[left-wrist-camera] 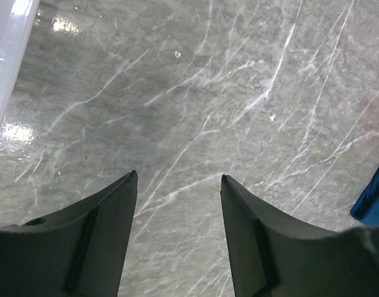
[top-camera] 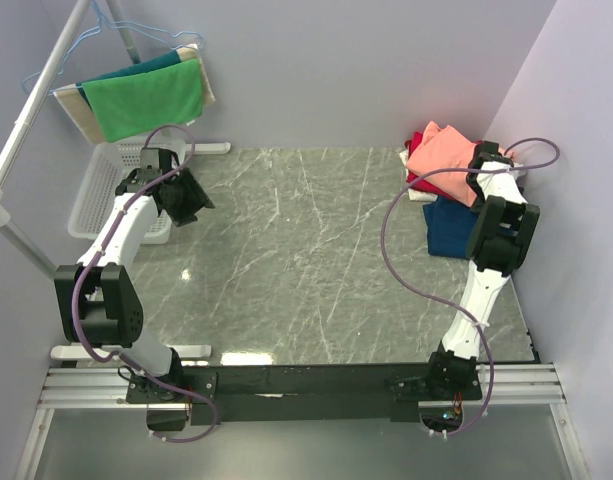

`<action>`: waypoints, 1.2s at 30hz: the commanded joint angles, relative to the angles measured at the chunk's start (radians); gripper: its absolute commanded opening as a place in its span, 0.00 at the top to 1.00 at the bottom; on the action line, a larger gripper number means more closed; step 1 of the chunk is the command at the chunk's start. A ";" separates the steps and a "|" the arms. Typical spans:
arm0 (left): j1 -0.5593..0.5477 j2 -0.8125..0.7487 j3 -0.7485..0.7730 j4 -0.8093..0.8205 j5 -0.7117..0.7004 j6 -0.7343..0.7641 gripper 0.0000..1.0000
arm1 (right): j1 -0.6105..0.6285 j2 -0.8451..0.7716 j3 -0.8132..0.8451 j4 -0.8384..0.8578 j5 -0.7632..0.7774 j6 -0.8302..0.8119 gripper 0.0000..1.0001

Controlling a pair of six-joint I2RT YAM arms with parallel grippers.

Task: Fold and stack the t-shirts
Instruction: Neatly place the folded tshirt to the corner

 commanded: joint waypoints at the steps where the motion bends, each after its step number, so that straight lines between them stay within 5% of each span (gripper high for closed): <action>1: 0.004 -0.001 0.028 0.037 0.016 0.001 0.38 | 0.004 -0.150 -0.041 -0.002 0.033 0.056 0.32; 12: 0.004 -0.047 -0.031 0.060 0.013 0.014 0.38 | 0.178 -0.253 -0.152 0.006 -0.074 0.085 0.31; 19: 0.004 -0.071 -0.074 0.073 0.010 0.016 0.39 | 0.224 -0.196 -0.247 0.033 -0.249 0.131 0.44; 36: 0.004 -0.108 -0.117 0.079 -0.002 0.013 0.39 | 0.237 -0.149 -0.346 -0.022 -0.275 0.125 0.63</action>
